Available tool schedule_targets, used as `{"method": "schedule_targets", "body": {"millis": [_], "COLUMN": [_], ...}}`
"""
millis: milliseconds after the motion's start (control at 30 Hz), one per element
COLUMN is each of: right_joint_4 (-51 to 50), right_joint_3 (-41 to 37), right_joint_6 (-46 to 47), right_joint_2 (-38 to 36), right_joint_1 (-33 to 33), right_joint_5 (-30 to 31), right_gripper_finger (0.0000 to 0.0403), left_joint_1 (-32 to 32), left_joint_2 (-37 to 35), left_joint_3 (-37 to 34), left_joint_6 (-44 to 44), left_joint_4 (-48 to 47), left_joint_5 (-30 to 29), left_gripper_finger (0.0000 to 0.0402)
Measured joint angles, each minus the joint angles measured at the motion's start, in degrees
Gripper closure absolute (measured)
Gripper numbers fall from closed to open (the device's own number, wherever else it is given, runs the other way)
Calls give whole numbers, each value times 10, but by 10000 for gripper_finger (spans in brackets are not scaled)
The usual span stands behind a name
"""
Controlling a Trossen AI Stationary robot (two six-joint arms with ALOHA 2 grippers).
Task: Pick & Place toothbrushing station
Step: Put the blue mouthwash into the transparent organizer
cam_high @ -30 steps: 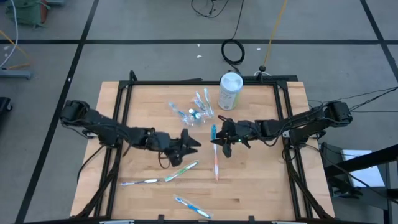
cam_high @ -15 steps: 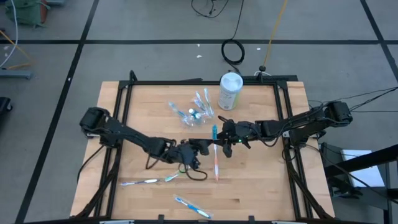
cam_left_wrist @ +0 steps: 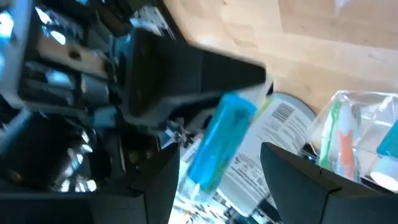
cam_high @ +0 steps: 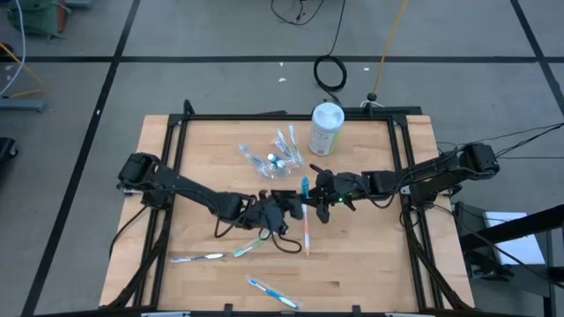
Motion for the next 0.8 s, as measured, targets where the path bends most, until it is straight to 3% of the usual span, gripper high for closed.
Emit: {"method": "schedule_targets", "body": {"millis": [233,367,800], "right_joint_4": [3,14,37], "right_joint_3": [0,0,0], "right_joint_6": [-13,-27,-58], "right_joint_2": [0,0,0], "right_joint_1": [0,0,16], "right_joint_5": [-3,-44,-90], "right_gripper_finger": [303,303,303], "left_joint_1": [0,-2,-3], "left_joint_2": [0,0,0], "left_joint_3": [0,0,0], "left_joint_6": [25,26,68], "left_joint_4": [15,27,30], "left_joint_5": [22,26,55], "left_gripper_finger": [172,172,172]}}
